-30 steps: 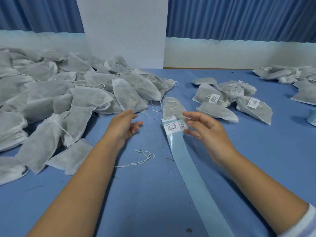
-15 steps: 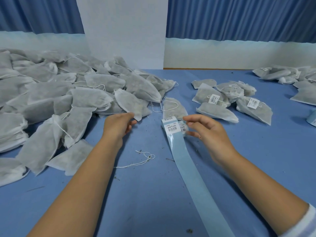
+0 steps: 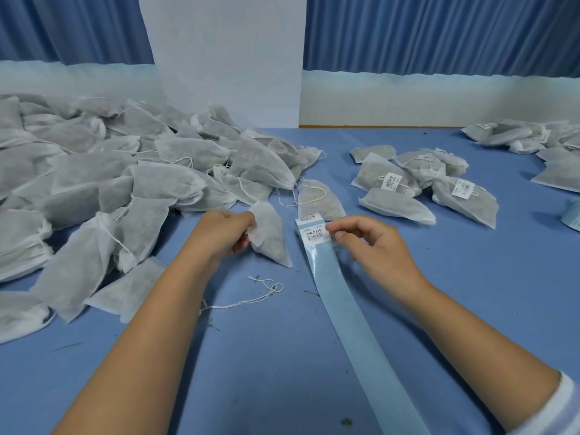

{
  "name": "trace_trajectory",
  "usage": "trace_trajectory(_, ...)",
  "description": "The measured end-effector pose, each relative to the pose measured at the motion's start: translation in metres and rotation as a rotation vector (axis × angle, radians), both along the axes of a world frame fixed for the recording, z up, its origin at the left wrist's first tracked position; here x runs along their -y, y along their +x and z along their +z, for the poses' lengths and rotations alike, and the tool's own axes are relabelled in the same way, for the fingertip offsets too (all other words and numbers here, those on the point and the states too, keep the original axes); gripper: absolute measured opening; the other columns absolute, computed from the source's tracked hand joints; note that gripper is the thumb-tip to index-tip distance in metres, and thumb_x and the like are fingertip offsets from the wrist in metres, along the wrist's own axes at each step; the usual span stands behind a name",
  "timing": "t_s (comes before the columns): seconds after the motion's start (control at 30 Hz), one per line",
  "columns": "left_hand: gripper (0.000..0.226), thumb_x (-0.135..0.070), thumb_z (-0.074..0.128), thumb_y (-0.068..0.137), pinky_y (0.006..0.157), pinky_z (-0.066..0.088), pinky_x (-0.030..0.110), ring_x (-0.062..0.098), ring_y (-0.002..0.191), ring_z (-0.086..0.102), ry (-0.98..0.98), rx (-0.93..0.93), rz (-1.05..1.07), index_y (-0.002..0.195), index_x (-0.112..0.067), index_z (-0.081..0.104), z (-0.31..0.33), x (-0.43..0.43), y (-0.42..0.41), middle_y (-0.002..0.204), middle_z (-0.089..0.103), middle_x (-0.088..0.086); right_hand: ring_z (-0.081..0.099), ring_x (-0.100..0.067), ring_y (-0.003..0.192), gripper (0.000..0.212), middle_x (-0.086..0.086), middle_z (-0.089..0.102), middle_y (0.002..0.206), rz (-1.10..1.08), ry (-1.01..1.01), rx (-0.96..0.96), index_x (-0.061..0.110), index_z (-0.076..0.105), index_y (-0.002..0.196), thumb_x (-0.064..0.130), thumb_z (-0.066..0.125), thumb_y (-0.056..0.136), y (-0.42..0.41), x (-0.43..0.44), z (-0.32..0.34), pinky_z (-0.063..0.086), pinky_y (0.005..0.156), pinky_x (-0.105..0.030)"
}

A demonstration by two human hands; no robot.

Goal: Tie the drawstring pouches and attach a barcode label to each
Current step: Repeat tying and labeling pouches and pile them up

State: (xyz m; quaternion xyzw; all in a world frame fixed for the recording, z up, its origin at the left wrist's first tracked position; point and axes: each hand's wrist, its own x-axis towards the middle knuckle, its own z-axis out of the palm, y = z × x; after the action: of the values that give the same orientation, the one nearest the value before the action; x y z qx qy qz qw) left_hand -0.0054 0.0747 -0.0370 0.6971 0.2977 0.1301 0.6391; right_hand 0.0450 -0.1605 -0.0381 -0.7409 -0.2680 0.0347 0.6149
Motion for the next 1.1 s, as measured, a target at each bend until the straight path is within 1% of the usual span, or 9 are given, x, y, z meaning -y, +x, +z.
trace_trajectory(0.1, 0.038, -0.043, 0.072, 0.082, 0.063, 0.034, 0.029, 0.020, 0.058, 0.040, 0.231, -0.108, -0.031, 0.070, -0.015, 0.049, -0.009, 0.002, 0.001, 0.063, 0.044, 0.003, 0.058, 0.005, 0.076, 0.024, 0.020, 0.071, 0.085, -0.003, -0.011, 0.003, 0.022, 0.074, 0.087, 0.002, 0.061, 0.091, 0.000, 0.000, 0.000, 0.043, 0.066, -0.010)
trace_trajectory(0.2, 0.032, -0.042, 0.076, 0.080, 0.057, 0.035, 0.026, 0.013, 0.063, 0.049, 0.458, -0.087, 0.007, 0.074, -0.016, 0.058, -0.013, 0.006, 0.003, 0.068, 0.052, -0.007, 0.058, 0.004, 0.076, 0.025, 0.020, 0.071, 0.086, 0.001, -0.011, 0.007, 0.023, 0.074, 0.086, 0.002, 0.061, 0.091, 0.000, 0.000, 0.000, 0.043, 0.065, -0.011)
trace_trajectory(0.3, 0.023, -0.029, 0.078, 0.073, 0.057, 0.035, 0.024, 0.009, 0.067, 0.050, 0.352, -0.024, -0.032, 0.082, -0.019, 0.059, -0.002, 0.004, -0.002, 0.076, 0.056, -0.008, 0.058, 0.004, 0.077, 0.026, 0.021, 0.071, 0.085, 0.011, -0.017, 0.025, 0.024, 0.074, 0.086, 0.002, 0.061, 0.091, 0.000, 0.000, 0.000, 0.043, 0.065, -0.010)
trace_trajectory(0.4, 0.036, -0.028, 0.068, 0.057, 0.060, 0.042, 0.027, 0.014, 0.064, 0.055, 0.218, 0.013, -0.139, 0.091, -0.025, 0.057, 0.016, 0.003, -0.015, 0.076, 0.061, -0.003, 0.058, 0.001, 0.076, 0.028, 0.019, 0.071, 0.084, 0.028, -0.018, 0.037, 0.026, 0.073, 0.085, 0.002, 0.061, 0.091, -0.001, 0.001, -0.001, 0.043, 0.067, -0.011)
trace_trajectory(0.57, 0.034, -0.030, 0.056, 0.066, 0.073, 0.044, 0.026, 0.007, 0.077, 0.059, 0.396, 0.100, -0.437, 0.100, -0.029, 0.065, 0.031, 0.011, -0.029, 0.086, 0.066, -0.010, 0.059, -0.005, 0.074, 0.027, 0.014, 0.071, 0.081, 0.098, -0.029, 0.083, 0.028, 0.072, 0.086, 0.002, 0.064, 0.090, -0.004, -0.001, -0.004, 0.045, 0.069, -0.017)
trace_trajectory(0.7, 0.037, -0.055, 0.062, 0.076, 0.062, 0.038, 0.014, -0.001, 0.063, 0.050, 0.501, 0.134, -0.506, 0.080, -0.019, 0.066, 0.029, 0.025, -0.029, 0.069, 0.056, -0.014, 0.054, -0.012, 0.066, 0.038, 0.004, 0.068, 0.101, 0.153, -0.024, 0.103, 0.032, 0.067, 0.105, -0.001, 0.065, 0.088, -0.006, -0.001, -0.005, 0.045, 0.063, -0.024)
trace_trajectory(0.8, 0.021, -0.037, 0.073, 0.085, 0.068, 0.043, 0.020, 0.004, 0.070, 0.056, 0.512, 0.165, -0.615, 0.082, -0.015, 0.072, 0.029, 0.030, -0.031, 0.080, 0.068, 0.005, 0.055, -0.015, 0.064, 0.054, 0.009, 0.061, 0.127, 0.255, -0.011, 0.067, 0.031, 0.058, 0.129, -0.003, 0.066, 0.088, -0.007, 0.001, -0.003, 0.047, 0.061, -0.032)
trace_trajectory(0.9, 0.019, -0.034, 0.071, 0.079, 0.070, 0.045, 0.018, 0.003, 0.073, 0.060, 0.515, 0.187, -0.700, 0.086, -0.017, 0.075, 0.032, 0.035, -0.033, 0.085, 0.072, 0.003, 0.059, -0.017, 0.063, 0.065, 0.011, 0.054, 0.139, 0.408, 0.044, -0.010, 0.029, 0.048, 0.141, -0.002, 0.066, 0.087, -0.011, 0.002, -0.002, 0.052, 0.065, -0.028)
trace_trajectory(1.1, 0.021, -0.030, 0.063, 0.074, 0.063, 0.042, 0.018, 0.003, 0.066, 0.055, 0.557, 0.202, -0.682, 0.078, -0.011, 0.071, 0.039, 0.035, -0.037, 0.069, 0.063, -0.002, 0.060, -0.015, 0.049, 0.021, -0.002, 0.069, 0.075, 0.385, 0.076, -0.185, 0.020, 0.071, 0.094, 0.002, 0.068, 0.084, -0.016, -0.003, 0.001, 0.051, 0.049, -0.024)
